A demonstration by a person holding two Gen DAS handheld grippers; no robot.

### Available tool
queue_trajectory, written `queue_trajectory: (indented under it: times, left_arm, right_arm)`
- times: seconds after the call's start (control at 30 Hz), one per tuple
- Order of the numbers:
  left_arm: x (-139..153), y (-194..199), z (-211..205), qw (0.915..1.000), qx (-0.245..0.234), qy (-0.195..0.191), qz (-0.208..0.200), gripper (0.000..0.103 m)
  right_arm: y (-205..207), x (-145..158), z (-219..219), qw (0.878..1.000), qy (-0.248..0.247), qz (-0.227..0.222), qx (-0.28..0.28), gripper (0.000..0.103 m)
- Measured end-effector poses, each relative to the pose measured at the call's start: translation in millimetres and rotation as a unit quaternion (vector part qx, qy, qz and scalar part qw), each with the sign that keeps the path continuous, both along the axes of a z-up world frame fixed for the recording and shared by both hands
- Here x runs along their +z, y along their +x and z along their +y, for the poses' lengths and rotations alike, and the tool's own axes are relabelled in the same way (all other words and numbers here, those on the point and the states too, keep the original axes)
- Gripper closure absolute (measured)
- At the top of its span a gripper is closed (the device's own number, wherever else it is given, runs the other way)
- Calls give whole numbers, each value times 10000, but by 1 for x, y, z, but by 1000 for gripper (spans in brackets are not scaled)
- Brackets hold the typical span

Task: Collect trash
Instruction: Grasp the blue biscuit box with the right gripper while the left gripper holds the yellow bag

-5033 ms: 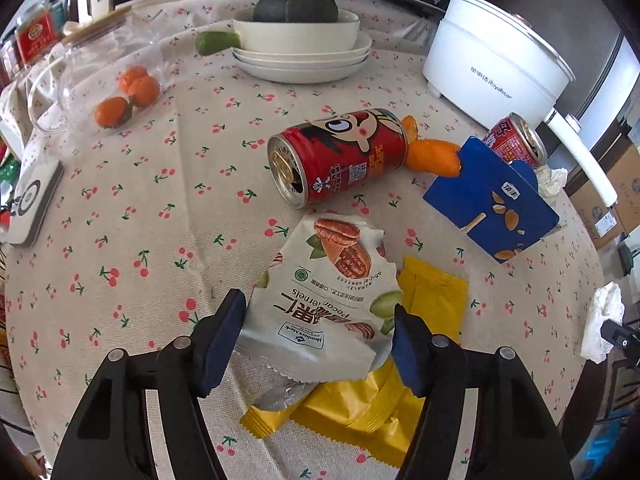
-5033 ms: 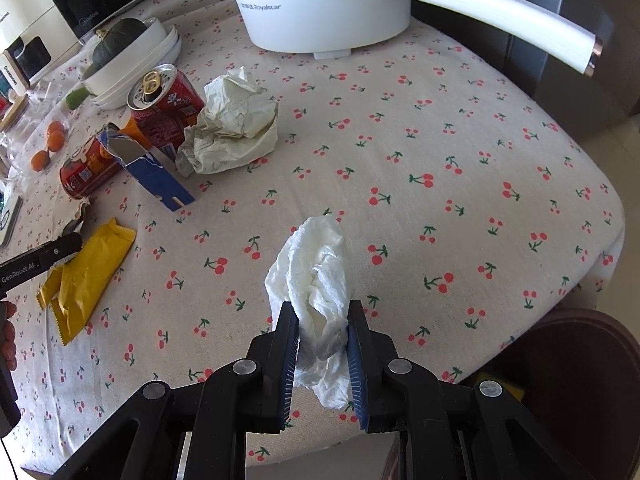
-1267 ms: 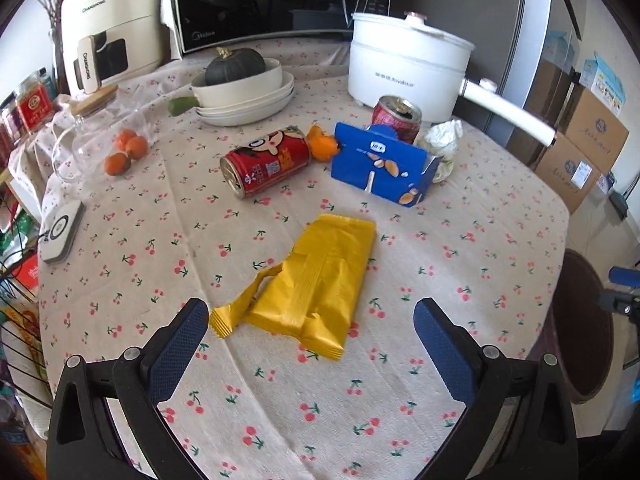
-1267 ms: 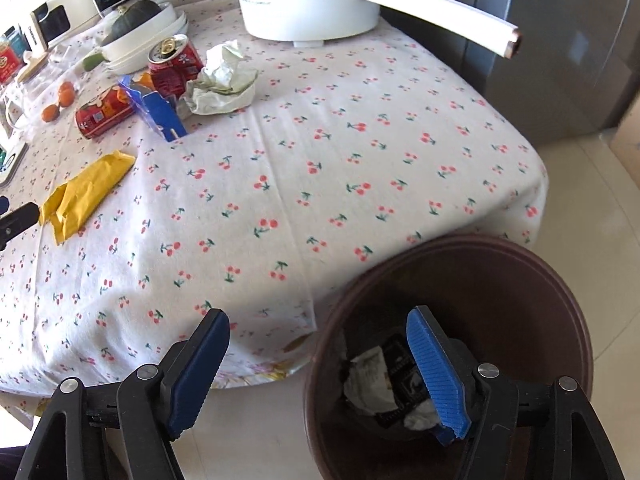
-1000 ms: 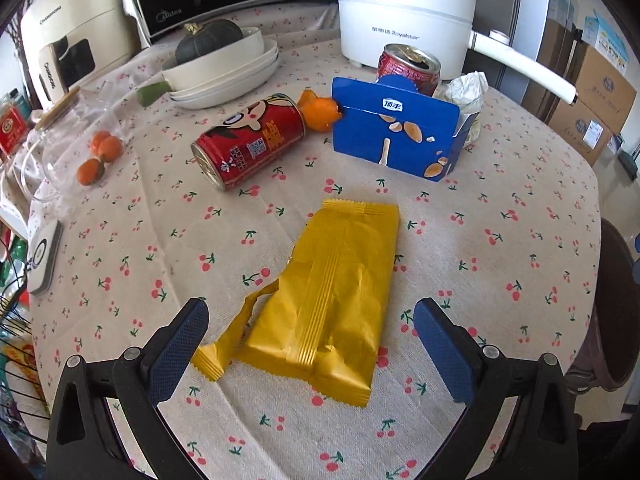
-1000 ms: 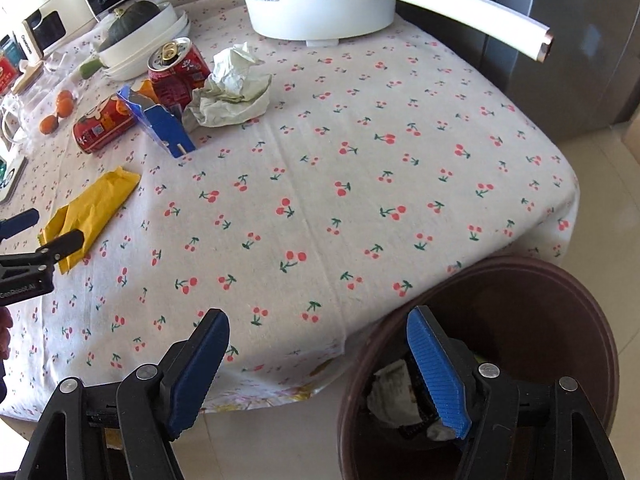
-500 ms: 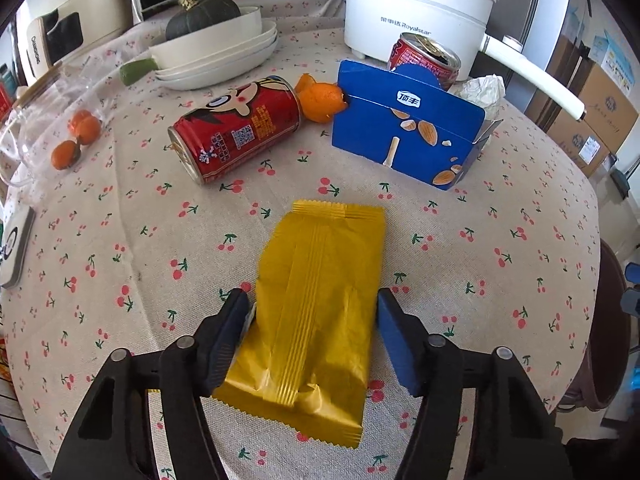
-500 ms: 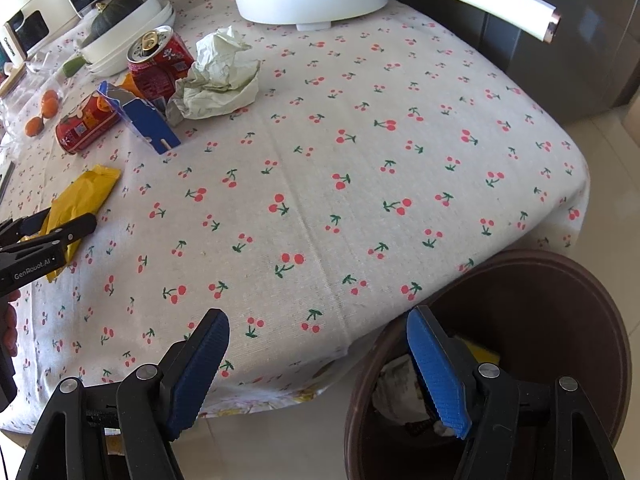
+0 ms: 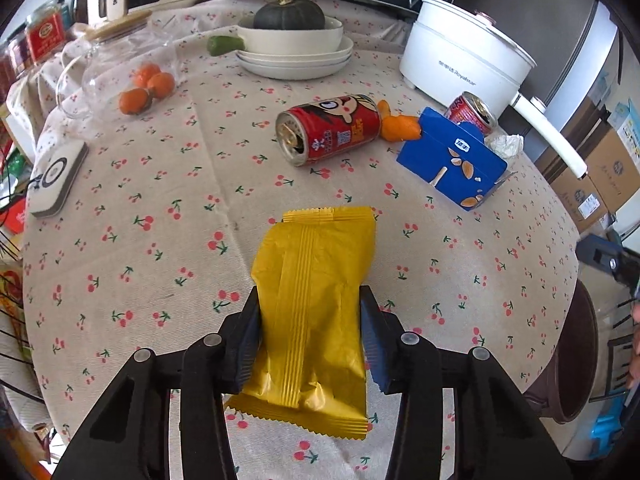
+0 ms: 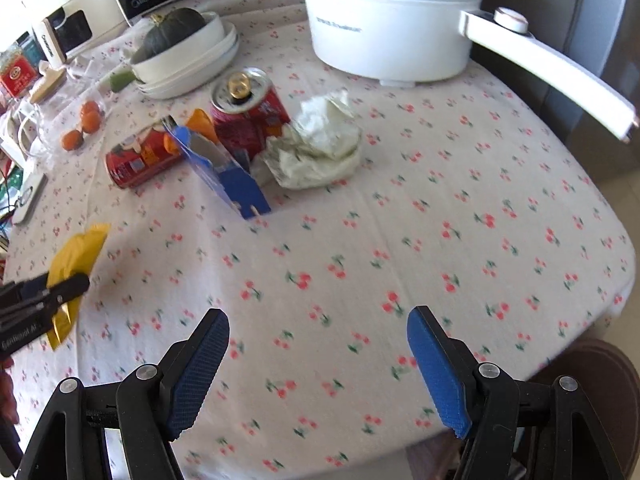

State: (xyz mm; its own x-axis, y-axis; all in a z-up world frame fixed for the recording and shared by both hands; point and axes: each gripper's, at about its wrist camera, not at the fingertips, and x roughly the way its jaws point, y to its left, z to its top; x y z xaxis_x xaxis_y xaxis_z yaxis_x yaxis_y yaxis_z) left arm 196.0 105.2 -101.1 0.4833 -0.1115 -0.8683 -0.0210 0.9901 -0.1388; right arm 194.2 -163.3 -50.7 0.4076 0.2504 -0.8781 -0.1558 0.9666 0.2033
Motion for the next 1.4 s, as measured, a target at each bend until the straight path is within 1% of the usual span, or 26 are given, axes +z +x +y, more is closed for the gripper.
queue_trajectory:
  times: [0.1, 0.17, 0.2, 0.23, 0.33, 0.43, 0.5, 0.63, 0.73, 0.77, 0.83, 0.9, 1.03, 1.1, 1.17, 1.2, 1.27, 1.3, 1.4]
  left_arm:
    - [7, -4, 12, 10000, 62, -25, -39, 56]
    - [11, -6, 20, 9999, 107, -92, -72, 56]
    - [12, -7, 24, 9998, 133, -117, -86, 56]
    - [13, -7, 28, 9997, 160, -139, -91, 56]
    - [12, -6, 31, 9997, 183, -164, -69, 56]
    - [9, -5, 31, 9999, 145, -64, -38, 56]
    - [7, -5, 31, 9999, 122, -13, -20, 56]
    - [5, -6, 35, 9998, 175, -18, 12, 56]
    - [5, -7, 37, 9998, 209, -28, 17, 56]
    - [5, -7, 38, 9998, 216, -24, 18, 56]
    - [5, -8, 39, 9997, 233, -18, 22, 56]
    - [4, -7, 40, 9996, 261, -31, 32, 56]
    - [3, -6, 42, 9995, 304, -70, 56, 56]
    - [2, -5, 42, 9995, 303, -58, 71, 56]
    - [1, -5, 41, 9995, 298, -43, 77, 56]
    - [1, -5, 41, 9995, 299, -45, 79, 56]
    - [3, -6, 41, 9995, 312, -66, 70, 56]
    - [4, -7, 41, 9995, 313, -72, 63, 56]
    - [8, -12, 38, 9995, 292, -95, 21, 56]
  right_arm:
    - [29, 5, 19, 9998, 159, -156, -1, 27]
    - [48, 8, 27, 9992, 338, -234, -4, 38]
    - [57, 7, 30, 9988, 423, -231, -4, 49]
    - [66, 6, 33, 9984, 517, -208, -17, 54]
    - [86, -3, 40, 9977, 657, -121, -90, 61]
    - [97, -18, 47, 9974, 700, 81, -127, 66]
    - [96, -28, 53, 9971, 722, 246, -42, 66]
    - [80, -42, 71, 9965, 603, 462, 348, 66]
    - [73, -44, 76, 9964, 516, 456, 485, 63]
    - [73, -43, 76, 9964, 536, 461, 475, 60]
    - [75, -40, 74, 9964, 580, 449, 424, 35]
    - [76, -36, 76, 9965, 562, 365, 492, 28]
    - [75, -37, 95, 9944, 117, 279, 1015, 24]
    - [73, -44, 107, 9912, -152, 310, 1282, 24]
    - [71, -53, 115, 9882, -496, 296, 1419, 24]
    - [70, -57, 118, 9866, -670, 281, 1461, 27]
    - [68, -64, 119, 9841, -763, 362, 1564, 47]
    - [67, -66, 118, 9834, -755, 416, 1597, 48]
    - [58, -61, 113, 9823, -774, 368, 1663, 48]
